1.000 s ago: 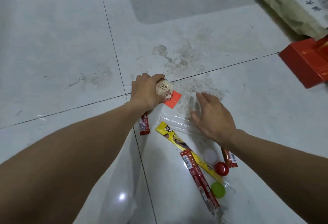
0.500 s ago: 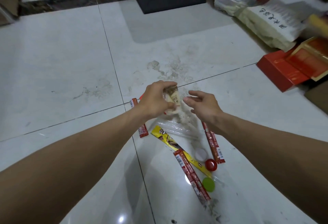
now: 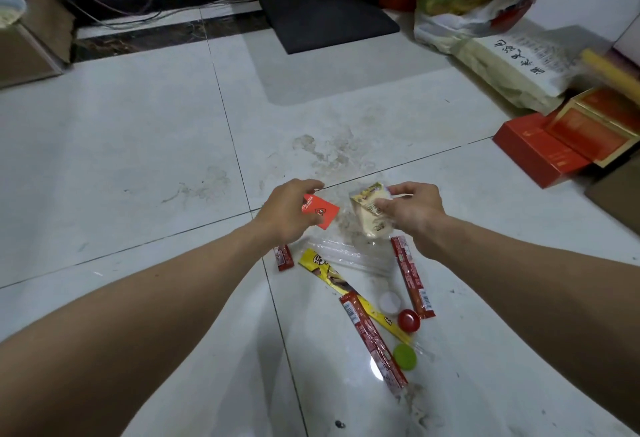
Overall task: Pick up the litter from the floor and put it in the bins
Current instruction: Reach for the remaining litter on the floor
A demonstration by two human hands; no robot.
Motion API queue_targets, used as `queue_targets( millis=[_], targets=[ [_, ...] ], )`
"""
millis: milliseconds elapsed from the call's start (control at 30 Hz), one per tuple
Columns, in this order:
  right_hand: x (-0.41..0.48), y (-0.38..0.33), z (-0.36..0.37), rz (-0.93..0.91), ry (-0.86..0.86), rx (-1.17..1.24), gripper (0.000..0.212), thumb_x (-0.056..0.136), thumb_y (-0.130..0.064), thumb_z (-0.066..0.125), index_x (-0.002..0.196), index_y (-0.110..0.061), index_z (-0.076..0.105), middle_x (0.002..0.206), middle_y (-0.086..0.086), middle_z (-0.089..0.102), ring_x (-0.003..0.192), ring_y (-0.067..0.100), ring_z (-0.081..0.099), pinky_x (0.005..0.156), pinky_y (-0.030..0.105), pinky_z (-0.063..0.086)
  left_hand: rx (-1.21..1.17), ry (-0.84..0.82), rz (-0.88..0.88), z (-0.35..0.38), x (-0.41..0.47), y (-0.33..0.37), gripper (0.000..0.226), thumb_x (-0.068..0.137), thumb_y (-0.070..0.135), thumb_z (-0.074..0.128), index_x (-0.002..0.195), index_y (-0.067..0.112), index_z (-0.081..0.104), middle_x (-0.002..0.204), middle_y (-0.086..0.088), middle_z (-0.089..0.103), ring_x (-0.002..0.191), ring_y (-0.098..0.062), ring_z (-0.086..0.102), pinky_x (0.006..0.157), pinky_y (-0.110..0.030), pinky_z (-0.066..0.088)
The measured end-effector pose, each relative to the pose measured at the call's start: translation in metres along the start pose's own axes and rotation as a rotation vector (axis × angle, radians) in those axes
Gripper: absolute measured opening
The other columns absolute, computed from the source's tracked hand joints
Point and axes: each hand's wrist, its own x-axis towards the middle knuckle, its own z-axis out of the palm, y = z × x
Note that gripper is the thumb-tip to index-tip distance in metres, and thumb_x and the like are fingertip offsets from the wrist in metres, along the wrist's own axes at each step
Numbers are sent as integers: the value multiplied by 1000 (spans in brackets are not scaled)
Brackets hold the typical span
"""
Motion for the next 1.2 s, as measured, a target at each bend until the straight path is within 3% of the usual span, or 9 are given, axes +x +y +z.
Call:
queue_targets(
  millis=[167,333,500,600,667,767,867,1067,1200],
  targets=[
    [8,8,0,14,17,1,21,79,-3,76,82,-19,62,92,9,71,74,21,70,77,37,59,102,20,-102,6,5,-22,59,81,25,76,134,21,52,122,-6,58,116,-23,53,97,-32,41],
    [18,17,9,35,8,38,22,76,-3,78,82,-20,65,93,10,72,79,24,72,83,41,58,92,60,-193,17,21,-27,60,79,32,78,133,24,53,122,-7,56,115,-25,53,94,-34,43],
    [29,24,15,55,28,101,22,78,-2,77,81,-21,65,91,9,72,77,25,72,81,43,59,87,84,-304,29,39,-35,84,66,45,84,139,27,47,126,-10,54,119,-29,51,99,-44,45],
    [36,29,16,70,36,137,21,78,-2,76,85,-19,65,92,9,72,78,25,72,81,42,59,147,54,-340,38,44,-39,98,59,58,83,143,35,38,138,-12,44,132,-32,37,107,-44,36],
    [38,31,16,76,37,160,22,79,-1,75,83,-20,64,91,9,72,78,25,72,81,42,59,186,53,-371,41,45,-39,100,60,58,83,144,38,34,141,-13,38,136,-33,29,108,-43,29],
    [42,36,19,82,59,173,23,78,-2,76,85,-19,64,93,9,72,79,25,72,81,43,59,260,35,-398,43,49,-41,96,60,60,82,141,39,36,129,-11,45,127,-33,37,104,-43,31],
    [44,40,20,94,73,179,23,78,-2,76,86,-20,64,93,8,72,78,23,72,81,42,59,317,27,-395,43,51,-41,93,60,60,81,140,39,38,135,-11,41,130,-32,33,105,-43,28],
    [45,42,23,104,78,182,21,80,-2,75,87,-19,64,90,7,72,77,22,72,80,41,59,228,22,-402,41,58,-35,92,60,46,86,139,40,40,134,-10,34,129,-30,28,104,-39,27],
    [46,45,25,112,71,182,20,80,-2,75,89,-17,66,88,6,72,78,24,72,80,42,59,187,60,-420,47,60,-35,91,55,50,86,136,40,45,131,-9,34,125,-29,29,104,-39,28]
  ],
)
